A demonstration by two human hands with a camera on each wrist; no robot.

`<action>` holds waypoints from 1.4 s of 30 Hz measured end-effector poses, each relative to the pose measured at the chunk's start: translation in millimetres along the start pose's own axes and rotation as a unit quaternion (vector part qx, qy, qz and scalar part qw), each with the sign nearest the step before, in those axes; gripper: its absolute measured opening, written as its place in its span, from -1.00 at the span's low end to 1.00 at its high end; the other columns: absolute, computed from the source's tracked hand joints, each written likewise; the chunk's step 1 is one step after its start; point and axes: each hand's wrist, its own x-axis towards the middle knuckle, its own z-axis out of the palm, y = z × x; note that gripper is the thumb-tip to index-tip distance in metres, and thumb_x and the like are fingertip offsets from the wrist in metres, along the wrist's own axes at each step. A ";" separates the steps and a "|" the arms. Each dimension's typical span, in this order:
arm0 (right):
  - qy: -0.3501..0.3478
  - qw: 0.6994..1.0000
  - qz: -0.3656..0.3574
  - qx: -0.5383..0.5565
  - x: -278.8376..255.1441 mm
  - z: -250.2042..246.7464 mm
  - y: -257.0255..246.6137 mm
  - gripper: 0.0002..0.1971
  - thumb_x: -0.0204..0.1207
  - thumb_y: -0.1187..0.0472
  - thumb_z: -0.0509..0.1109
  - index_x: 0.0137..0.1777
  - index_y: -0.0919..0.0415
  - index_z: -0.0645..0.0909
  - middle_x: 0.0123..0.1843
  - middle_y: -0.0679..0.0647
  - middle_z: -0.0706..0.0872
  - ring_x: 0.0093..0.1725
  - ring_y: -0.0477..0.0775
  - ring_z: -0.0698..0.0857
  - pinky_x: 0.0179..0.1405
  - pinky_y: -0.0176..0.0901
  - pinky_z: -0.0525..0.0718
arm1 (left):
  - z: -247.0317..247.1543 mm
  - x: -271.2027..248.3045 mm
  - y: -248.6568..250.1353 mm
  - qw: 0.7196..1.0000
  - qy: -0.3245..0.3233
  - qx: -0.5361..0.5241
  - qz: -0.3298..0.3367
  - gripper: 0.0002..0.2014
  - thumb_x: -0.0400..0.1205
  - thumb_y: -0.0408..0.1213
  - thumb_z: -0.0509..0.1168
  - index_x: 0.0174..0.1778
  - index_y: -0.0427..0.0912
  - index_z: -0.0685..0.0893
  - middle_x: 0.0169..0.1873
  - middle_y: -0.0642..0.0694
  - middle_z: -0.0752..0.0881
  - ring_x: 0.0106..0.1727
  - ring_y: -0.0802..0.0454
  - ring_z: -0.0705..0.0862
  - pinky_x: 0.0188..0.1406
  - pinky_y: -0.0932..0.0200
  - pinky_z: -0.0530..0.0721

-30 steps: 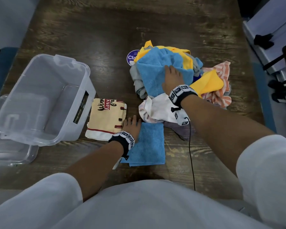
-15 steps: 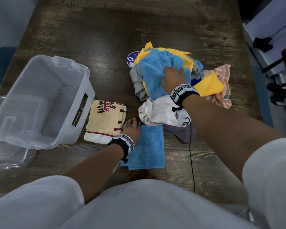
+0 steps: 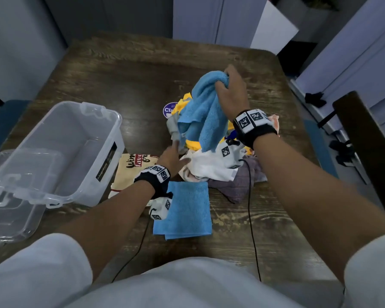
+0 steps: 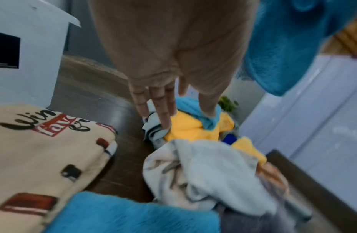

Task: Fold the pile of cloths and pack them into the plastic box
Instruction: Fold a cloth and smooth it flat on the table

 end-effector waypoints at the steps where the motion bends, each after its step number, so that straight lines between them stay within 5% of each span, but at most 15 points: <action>1: 0.010 1.000 0.005 0.018 -3.4 -2.4 -6.5 -0.88 0.53 0.30 0.23 -0.13 0.14 0.32 -0.34 -0.09 0.40 -0.37 -0.10 0.36 -0.29 -0.07 0.40 | -6.6 -5.1 11.0 0.995 0.043 -0.082 0.029 -0.38 0.55 -0.05 0.50 0.45 -0.02 0.35 0.26 -0.12 0.67 0.22 -0.06 0.68 0.15 0.03 0.69; 3: 0.014 0.999 0.016 0.037 -12.0 -6.1 -14.5 -0.84 0.55 0.31 0.23 -0.18 0.11 0.31 -0.33 -0.11 0.40 -0.38 -0.13 0.36 -0.33 -0.14 0.41 | -20.7 -17.0 32.6 0.976 0.091 -0.178 0.085 -0.55 0.61 -0.22 0.46 0.34 0.00 0.41 0.16 -0.02 0.66 0.07 0.13 0.66 0.00 0.27 0.63; 6: -0.007 0.998 0.037 0.043 -34.7 -10.4 -13.3 -0.81 0.57 0.34 0.26 -0.17 0.10 0.32 -0.31 -0.10 0.40 -0.38 -0.15 0.35 -0.43 -0.37 0.37 | -35.2 -32.1 48.3 0.977 0.118 -0.144 0.107 -0.94 0.66 -0.28 0.31 0.01 -0.16 0.61 -0.14 -0.06 0.66 -0.17 0.05 0.61 -0.13 0.14 0.51; 9: -0.039 0.996 0.081 0.022 -62.4 -11.6 8.5 -0.86 0.58 0.33 0.31 -0.06 0.16 0.38 -0.25 -0.04 0.47 -0.30 -0.07 0.43 -0.40 -0.27 0.34 | -38.7 -38.3 41.9 0.981 0.137 -0.124 0.063 -0.86 0.67 -0.36 0.23 -0.05 -0.33 0.68 -0.14 -0.23 0.74 -0.12 -0.15 0.66 -0.15 0.07 0.53; 12: -0.109 0.981 0.158 -0.019 -94.7 -7.7 49.5 -0.85 0.61 0.29 0.33 0.08 0.24 0.40 -0.16 0.03 0.54 -0.09 0.15 0.55 -0.25 -0.10 0.30 | -37.2 -52.4 32.2 0.981 0.123 -0.126 0.082 -0.85 0.58 -0.39 0.19 -0.17 -0.11 0.65 -0.21 -0.13 0.74 -0.12 -0.13 0.69 -0.19 0.12 0.48; 17: -0.252 0.917 0.256 -0.172 -142.9 -10.5 100.7 -0.61 0.62 0.19 0.40 0.37 0.27 0.41 0.13 0.26 0.65 0.00 0.23 0.61 -0.36 -0.10 0.41 | -31.5 -67.1 24.4 0.992 0.050 -0.078 0.089 -0.87 0.47 -0.27 0.33 -0.29 0.04 0.51 -0.34 -0.10 0.67 -0.14 -0.29 0.71 -0.25 0.05 0.49; 20: -0.245 0.914 0.200 -0.255 -159.7 -5.1 112.4 -0.48 0.60 0.14 0.43 0.50 0.22 0.38 0.36 0.31 0.57 0.28 0.34 0.63 0.00 0.00 0.60 | -30.8 -70.0 32.6 0.991 -0.083 0.050 0.087 -0.87 0.57 -0.32 0.45 -0.20 -0.12 0.62 -0.14 -0.28 0.77 -0.02 -0.29 0.74 -0.10 0.01 0.59; 23: -0.297 0.934 0.163 -0.115 -173.7 14.5 104.5 -0.43 0.57 0.11 0.51 0.53 0.13 0.42 0.36 0.20 0.53 0.39 0.24 0.57 0.35 0.07 0.57 | -28.8 -70.5 37.9 0.963 -0.223 0.139 0.065 -0.88 0.60 -0.34 0.40 -0.25 -0.26 0.72 -0.25 -0.24 0.82 -0.30 -0.04 0.74 -0.17 0.09 0.71; 26: -0.414 0.897 0.151 -0.027 -188.5 34.2 89.9 -0.41 0.49 0.05 0.59 0.48 0.08 0.50 0.32 0.10 0.63 0.30 0.15 0.64 0.32 0.11 0.64 | -26.3 -72.0 46.9 0.957 -0.250 0.141 0.037 -0.75 0.69 -0.37 0.26 -0.32 -0.18 0.65 -0.31 -0.10 0.79 -0.32 0.04 0.78 -0.28 0.26 0.67; 30: -0.363 0.921 0.112 -0.089 -200.1 47.5 86.0 -0.53 0.53 0.08 0.51 0.40 0.16 0.55 0.24 0.16 0.73 0.20 0.20 0.70 0.17 0.07 0.67 | -33.0 -69.0 59.6 0.961 -0.164 0.210 0.073 -0.75 0.73 -0.26 0.21 -0.21 -0.28 0.65 -0.13 -0.25 0.72 -0.02 -0.23 0.72 -0.11 0.06 0.58; 34: -0.279 0.939 0.122 -0.158 -199.9 47.7 79.8 -0.71 0.62 0.14 0.32 0.29 0.20 0.56 0.16 0.25 0.74 0.12 0.33 0.69 0.06 0.12 0.67 | -38.2 -56.6 55.7 0.981 0.006 0.146 0.125 -0.68 0.60 -0.04 0.31 -0.23 -0.26 0.71 -0.20 -0.27 0.62 -0.11 -0.25 0.63 -0.20 -0.07 0.62; 39: -0.197 0.960 0.130 -0.151 -188.5 41.0 77.3 -0.77 0.61 0.31 0.21 0.24 0.24 0.53 0.10 0.31 0.73 0.05 0.41 0.70 0.00 0.27 0.70 | -53.6 -57.0 76.2 0.991 0.085 -0.046 0.098 -0.84 0.59 -0.26 0.42 -0.20 -0.12 0.54 -0.26 -0.16 0.67 -0.28 0.02 0.58 -0.40 0.18 0.47; 42: -0.185 0.960 0.144 -0.154 -187.1 34.0 84.4 -0.74 0.54 0.44 0.19 0.21 0.30 0.47 0.12 0.34 0.66 0.09 0.43 0.67 0.03 0.31 0.67 | -64.6 -55.7 88.8 0.979 0.141 -0.109 0.095 -0.85 0.55 -0.35 0.44 -0.15 -0.11 0.57 -0.21 -0.09 0.71 -0.26 0.02 0.63 -0.34 0.18 0.57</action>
